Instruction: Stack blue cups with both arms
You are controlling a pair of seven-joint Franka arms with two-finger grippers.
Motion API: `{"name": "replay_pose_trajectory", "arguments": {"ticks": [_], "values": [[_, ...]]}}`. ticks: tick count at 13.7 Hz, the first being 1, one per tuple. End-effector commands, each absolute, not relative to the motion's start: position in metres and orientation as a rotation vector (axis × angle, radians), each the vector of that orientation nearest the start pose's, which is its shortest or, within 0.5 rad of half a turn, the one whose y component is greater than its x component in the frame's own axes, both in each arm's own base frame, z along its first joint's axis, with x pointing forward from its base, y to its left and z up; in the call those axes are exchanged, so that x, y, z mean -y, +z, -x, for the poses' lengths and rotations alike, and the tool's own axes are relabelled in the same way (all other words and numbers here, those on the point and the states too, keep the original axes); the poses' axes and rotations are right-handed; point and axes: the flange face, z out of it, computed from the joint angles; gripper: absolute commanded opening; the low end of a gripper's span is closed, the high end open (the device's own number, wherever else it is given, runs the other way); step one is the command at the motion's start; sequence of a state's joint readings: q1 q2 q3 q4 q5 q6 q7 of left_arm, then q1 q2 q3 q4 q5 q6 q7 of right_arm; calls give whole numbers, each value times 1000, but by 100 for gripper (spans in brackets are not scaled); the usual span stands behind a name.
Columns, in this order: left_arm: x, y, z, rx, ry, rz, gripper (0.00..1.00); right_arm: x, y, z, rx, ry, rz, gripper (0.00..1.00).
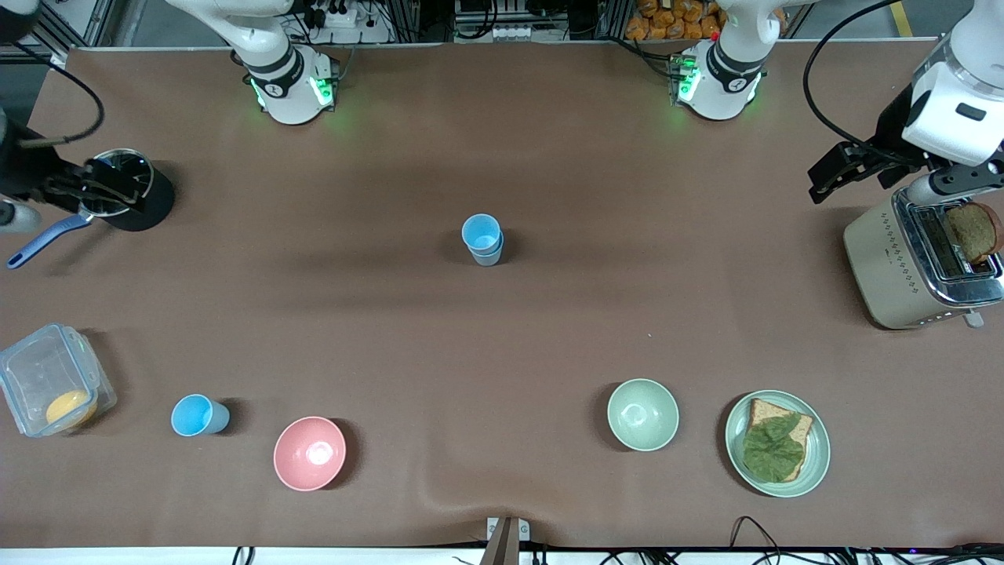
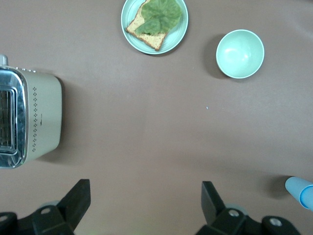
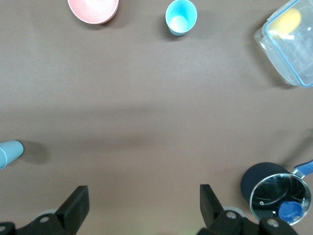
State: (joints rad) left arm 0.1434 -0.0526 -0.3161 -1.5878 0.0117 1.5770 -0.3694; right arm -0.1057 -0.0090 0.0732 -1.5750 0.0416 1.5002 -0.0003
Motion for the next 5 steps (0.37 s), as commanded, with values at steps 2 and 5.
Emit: {"name": "replay_pose_trajectory", "arguments": {"ticks": [2, 5], "values": [[92, 652, -539, 263, -85, 3136, 100, 19, 631, -543, -40, 87, 3110, 100], [94, 653, -538, 255, -83, 3135, 100, 19, 631, -545, 71, 71, 3108, 100]]}}
